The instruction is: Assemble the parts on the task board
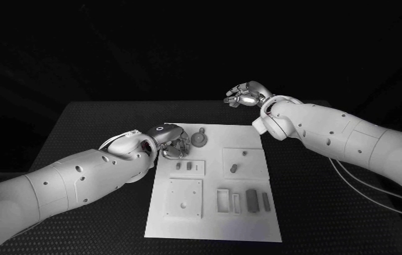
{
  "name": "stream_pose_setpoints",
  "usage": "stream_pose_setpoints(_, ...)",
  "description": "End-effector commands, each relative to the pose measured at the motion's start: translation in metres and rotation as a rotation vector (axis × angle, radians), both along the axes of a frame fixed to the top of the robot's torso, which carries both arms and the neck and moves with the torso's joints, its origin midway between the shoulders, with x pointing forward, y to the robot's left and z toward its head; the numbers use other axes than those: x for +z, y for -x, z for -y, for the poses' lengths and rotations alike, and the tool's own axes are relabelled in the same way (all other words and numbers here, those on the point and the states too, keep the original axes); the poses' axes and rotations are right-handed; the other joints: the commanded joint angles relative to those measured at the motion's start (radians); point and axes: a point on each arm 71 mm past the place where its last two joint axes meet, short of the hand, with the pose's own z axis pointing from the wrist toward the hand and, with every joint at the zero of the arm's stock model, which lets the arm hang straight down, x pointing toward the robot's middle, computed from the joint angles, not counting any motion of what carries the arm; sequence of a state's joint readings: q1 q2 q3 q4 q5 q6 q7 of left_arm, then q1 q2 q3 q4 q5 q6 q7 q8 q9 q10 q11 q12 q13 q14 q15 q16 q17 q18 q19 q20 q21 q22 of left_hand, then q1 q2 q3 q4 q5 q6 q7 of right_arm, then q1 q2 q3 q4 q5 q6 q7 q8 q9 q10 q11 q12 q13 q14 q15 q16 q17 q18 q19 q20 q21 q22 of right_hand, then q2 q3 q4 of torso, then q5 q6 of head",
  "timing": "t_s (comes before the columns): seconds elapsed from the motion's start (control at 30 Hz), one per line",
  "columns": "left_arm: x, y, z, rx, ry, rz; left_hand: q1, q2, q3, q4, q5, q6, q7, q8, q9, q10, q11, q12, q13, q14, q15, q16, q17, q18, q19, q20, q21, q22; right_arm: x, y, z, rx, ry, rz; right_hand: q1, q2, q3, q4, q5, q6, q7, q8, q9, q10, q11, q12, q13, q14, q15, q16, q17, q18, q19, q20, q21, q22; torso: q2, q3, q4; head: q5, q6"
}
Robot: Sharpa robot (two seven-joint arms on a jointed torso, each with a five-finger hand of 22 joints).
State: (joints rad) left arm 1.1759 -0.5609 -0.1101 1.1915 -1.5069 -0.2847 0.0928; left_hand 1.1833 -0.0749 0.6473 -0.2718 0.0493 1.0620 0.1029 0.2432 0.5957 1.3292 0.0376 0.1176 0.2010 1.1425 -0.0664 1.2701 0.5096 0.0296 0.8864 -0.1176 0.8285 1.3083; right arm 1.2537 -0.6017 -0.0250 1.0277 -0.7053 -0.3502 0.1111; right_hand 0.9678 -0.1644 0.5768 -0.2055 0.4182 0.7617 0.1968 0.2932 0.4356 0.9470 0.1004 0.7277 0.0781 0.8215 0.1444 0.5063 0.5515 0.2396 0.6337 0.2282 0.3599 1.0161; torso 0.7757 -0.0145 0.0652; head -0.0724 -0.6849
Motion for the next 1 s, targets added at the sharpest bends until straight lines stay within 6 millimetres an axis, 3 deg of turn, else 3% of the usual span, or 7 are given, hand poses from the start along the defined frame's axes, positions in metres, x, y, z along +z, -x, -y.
stream_pose_setpoints(0.03, -0.003, 0.002, 0.002, -0.010, -0.014, -0.029, 0.000, 0.010, 0.008, -0.001, 0.007, 0.007, -0.002, 0.006, 0.001, 0.007, 0.003, -0.001, 0.001, 0.006, -0.005, 0.003, -0.002, 0.012, 0.006, -0.049, 0.003, 0.015, 0.000, 0.001, -0.002, 0.014, -0.001, 0.005, 0.007, 0.004, -0.005, 0.002, 0.007, 0.007, 0.009, 0.004, -0.001, -0.204, 0.075, 0.006, -0.001, -0.006, 0.000, -0.003, 0.001, -0.006, 0.000, 0.002, -0.005, 0.002, 0.000, 0.0002, 0.0011, -0.001, -0.002)
stream_pose_setpoints(1.0, -0.015, 0.004, 0.006, -0.016, -0.029, -0.055, 0.002, 0.012, 0.009, -0.003, 0.008, 0.008, -0.002, 0.006, 0.000, 0.010, 0.002, -0.003, 0.002, 0.007, -0.005, 0.003, -0.003, 0.012, 0.008, -0.050, 0.004, 0.015, 0.000, 0.000, -0.002, 0.015, -0.001, 0.005, 0.007, 0.004, -0.005, 0.002, 0.007, 0.007, 0.009, 0.005, -0.002, -0.204, 0.075, 0.006, -0.003, -0.006, 0.000, -0.004, 0.001, -0.006, 0.001, 0.002, -0.006, 0.003, 0.001, -0.0009, 0.0003, -0.001, -0.002)
